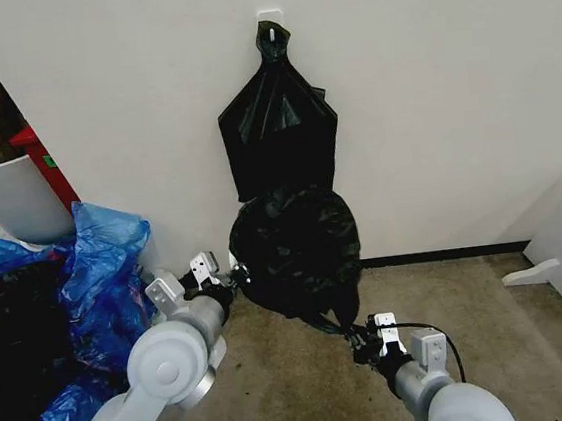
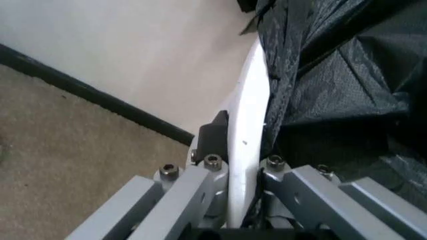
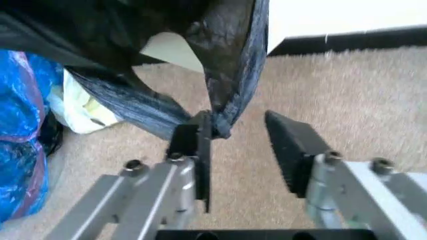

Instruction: Place the garbage bag over the trash bin.

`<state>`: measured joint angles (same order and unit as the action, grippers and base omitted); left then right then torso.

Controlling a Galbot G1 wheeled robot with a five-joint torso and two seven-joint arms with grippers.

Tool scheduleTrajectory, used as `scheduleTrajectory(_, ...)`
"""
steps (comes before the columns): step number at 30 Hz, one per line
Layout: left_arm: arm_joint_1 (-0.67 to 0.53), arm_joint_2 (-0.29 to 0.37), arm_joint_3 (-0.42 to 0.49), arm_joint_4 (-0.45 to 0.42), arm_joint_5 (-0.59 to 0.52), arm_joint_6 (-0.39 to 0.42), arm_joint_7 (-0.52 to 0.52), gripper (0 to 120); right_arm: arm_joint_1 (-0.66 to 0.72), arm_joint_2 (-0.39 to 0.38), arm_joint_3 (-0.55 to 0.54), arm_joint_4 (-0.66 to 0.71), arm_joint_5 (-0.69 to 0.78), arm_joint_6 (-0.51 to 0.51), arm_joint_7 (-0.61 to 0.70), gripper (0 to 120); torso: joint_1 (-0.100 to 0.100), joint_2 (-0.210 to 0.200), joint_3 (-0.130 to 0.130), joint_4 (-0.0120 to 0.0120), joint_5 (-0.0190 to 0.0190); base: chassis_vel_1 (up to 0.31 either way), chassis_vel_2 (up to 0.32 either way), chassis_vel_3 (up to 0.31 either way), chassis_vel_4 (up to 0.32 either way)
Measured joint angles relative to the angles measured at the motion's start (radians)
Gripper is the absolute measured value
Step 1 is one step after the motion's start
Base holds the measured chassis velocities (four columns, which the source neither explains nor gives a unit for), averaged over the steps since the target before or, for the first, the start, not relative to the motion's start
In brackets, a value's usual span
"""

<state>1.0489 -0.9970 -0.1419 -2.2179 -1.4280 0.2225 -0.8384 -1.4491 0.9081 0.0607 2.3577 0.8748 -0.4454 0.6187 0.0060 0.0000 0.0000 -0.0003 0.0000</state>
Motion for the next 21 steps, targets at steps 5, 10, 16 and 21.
scheduleTrajectory(5,-0.001,-0.005,0.003,0.023,0.024,-0.012,0.001,1,-0.026,-0.008,0.007,0.046,-0.047,0.007,-0.003,52,0.000,0.000,0.000,0.0001,0.0000,0.000,0.000,0.000,0.000)
scheduleTrajectory(10,-0.006,-0.005,0.003,0.046,0.052,-0.016,-0.008,1,-0.086,-0.022,0.031,0.113,-0.111,0.011,-0.002,73,0.000,0.000,0.000,0.0000,0.0001,0.000,0.000,0.000,0.000)
scheduleTrajectory(16,0.007,-0.003,0.024,0.072,0.110,-0.001,0.015,1,-0.083,-0.047,0.118,0.145,-0.112,0.011,0.021,91,0.000,0.000,0.000,-0.0003,0.0002,0.000,0.000,0.000,0.000)
scheduleTrajectory(21,0.028,-0.001,0.044,0.108,0.230,0.014,0.071,1,-0.010,-0.094,0.168,0.146,-0.038,0.000,0.049,100,0.000,0.000,0.000,0.0004,0.0000,0.000,0.000,0.000,0.000)
